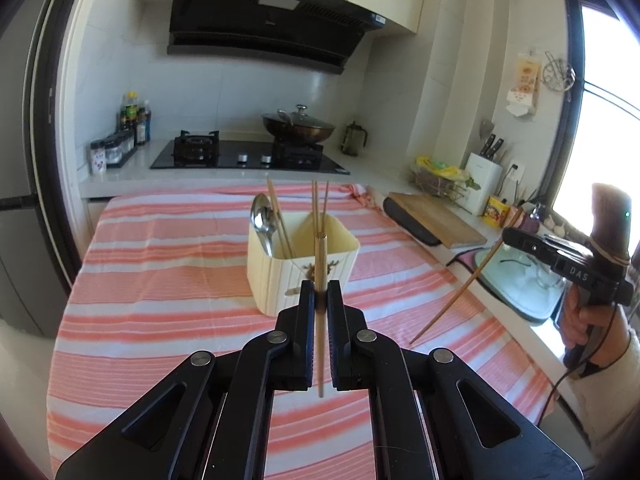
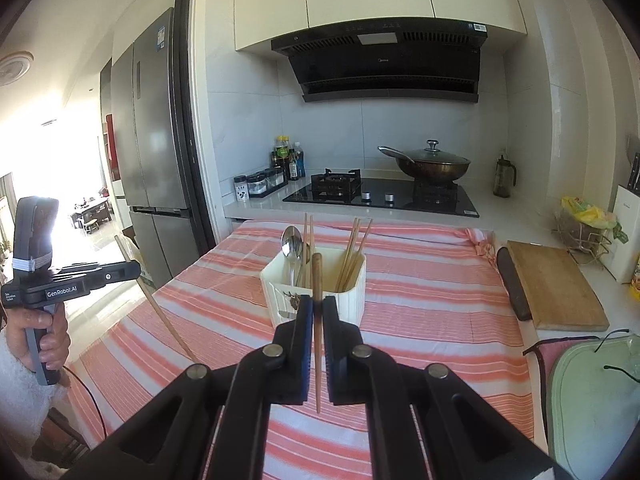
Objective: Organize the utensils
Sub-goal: 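Lower both chopsticks into the cream caddy and open both tools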
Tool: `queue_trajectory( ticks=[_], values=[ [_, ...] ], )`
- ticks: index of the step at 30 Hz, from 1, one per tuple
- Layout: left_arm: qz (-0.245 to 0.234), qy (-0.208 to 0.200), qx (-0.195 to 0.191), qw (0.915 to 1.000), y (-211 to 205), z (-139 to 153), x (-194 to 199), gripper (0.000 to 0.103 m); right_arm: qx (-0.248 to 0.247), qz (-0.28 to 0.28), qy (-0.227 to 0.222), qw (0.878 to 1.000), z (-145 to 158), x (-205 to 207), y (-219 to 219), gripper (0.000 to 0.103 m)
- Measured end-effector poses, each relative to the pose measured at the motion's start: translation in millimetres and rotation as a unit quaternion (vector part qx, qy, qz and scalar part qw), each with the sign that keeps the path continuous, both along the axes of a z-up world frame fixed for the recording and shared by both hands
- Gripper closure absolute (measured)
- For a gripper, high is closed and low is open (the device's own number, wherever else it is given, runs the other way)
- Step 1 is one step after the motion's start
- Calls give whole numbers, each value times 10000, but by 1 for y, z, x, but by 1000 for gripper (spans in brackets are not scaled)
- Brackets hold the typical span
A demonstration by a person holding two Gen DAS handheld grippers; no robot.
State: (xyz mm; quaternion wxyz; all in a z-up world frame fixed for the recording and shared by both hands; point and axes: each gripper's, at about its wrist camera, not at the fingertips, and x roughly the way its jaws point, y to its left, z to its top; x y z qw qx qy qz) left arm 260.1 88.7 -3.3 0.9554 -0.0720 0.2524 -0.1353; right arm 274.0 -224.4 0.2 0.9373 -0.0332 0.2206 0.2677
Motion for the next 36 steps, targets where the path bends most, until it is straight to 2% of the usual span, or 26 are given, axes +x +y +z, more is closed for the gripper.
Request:
queue_trajectory(
  ticks=[5, 10, 15, 20, 25, 28, 31, 34, 36],
  values=[
    [-36, -47, 130, 9999, 0, 6, -1, 99, -74, 36, -48, 10000, 7, 1, 1, 98],
    [-75, -45, 85, 9999, 3, 14, 4, 99, -156, -4, -41, 9999, 11, 10, 0, 98],
    [-56, -377, 13, 9993, 9, 51, 13, 99, -267, -69, -288, 9992, 32, 24, 0, 98],
    [31, -845, 42, 9964, 6, 95, 45, 99, -181, -52, -749, 9970, 68, 44, 11, 98],
    [309, -1158, 227, 9925, -9, 105, 99, 99, 132, -37, -1216, 9925, 84, 76, 36, 98],
    [377, -988, 363, 9937, -18, 94, 137, 99, 333, -19, -1349, 9903, 78, 100, 51, 98],
    [362, -660, 467, 9961, -23, 73, 170, 99, 478, 74, -1249, 9910, 62, 130, 63, 98],
    [364, -206, 488, 9979, -24, 48, 199, 99, 435, 244, -888, 9948, 37, 165, 80, 98],
    [409, 132, 428, 9982, -19, 29, 216, 99, 349, 404, -418, 9977, 16, 190, 93, 98]
  ],
)
